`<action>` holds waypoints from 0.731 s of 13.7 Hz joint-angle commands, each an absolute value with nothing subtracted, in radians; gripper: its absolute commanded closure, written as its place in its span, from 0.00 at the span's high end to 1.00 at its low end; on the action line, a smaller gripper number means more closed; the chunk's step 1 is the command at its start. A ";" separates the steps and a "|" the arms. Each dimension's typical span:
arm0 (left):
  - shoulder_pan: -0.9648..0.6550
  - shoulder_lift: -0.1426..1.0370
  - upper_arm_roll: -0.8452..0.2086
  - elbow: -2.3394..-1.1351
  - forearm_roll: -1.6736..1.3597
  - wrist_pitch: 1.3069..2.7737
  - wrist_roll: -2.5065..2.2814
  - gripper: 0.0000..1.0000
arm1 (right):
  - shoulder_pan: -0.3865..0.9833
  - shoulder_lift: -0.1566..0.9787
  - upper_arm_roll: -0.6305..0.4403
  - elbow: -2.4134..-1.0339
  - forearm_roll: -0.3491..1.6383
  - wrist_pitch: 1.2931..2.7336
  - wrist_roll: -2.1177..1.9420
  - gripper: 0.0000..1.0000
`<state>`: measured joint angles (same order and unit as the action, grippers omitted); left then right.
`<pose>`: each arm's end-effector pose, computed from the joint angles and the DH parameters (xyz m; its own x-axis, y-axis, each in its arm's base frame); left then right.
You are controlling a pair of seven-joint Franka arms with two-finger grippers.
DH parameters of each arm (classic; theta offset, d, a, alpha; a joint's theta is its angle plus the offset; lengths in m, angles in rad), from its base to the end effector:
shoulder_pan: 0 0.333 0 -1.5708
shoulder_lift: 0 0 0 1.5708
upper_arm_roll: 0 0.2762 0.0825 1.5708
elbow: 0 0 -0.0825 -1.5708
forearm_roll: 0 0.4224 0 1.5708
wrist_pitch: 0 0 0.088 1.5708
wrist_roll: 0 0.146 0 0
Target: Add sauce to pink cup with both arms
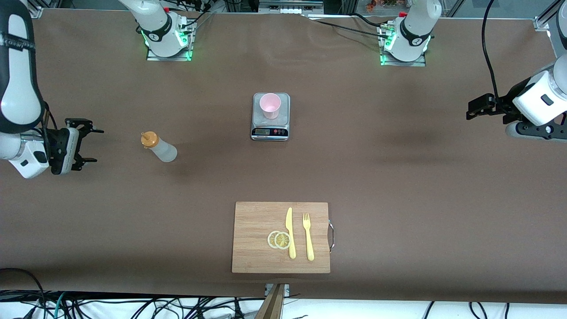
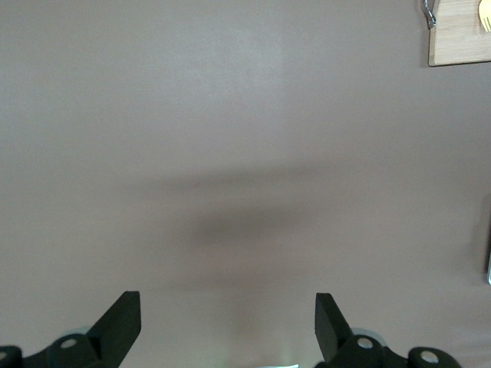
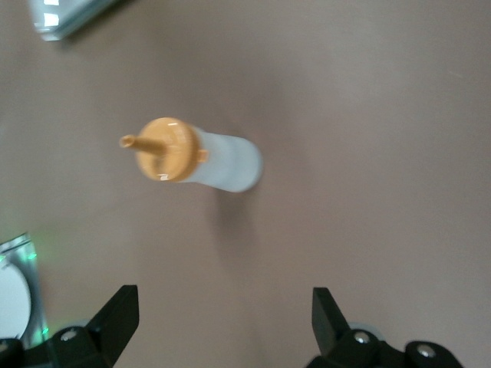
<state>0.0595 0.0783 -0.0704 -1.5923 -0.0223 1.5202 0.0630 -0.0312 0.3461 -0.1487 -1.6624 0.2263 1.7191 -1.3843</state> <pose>0.5974 -0.0089 0.4845 0.9862 -0.0754 -0.1476 -0.0707 -0.9968 0.0370 0.6286 -0.0804 0.2993 0.4295 0.8976 0.0991 0.8712 -0.3830 -0.3071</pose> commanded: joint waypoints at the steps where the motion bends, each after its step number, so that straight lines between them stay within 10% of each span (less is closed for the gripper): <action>1: 0.061 0.094 -0.075 -1.566 0.000 1.508 0.081 1.00 | -0.015 0.262 -0.120 -1.727 0.134 1.769 -1.151 1.00; 10: 0.060 0.095 -0.075 -1.566 0.000 1.508 0.081 1.00 | 0.024 0.187 -0.043 -1.726 0.002 1.770 -0.372 1.00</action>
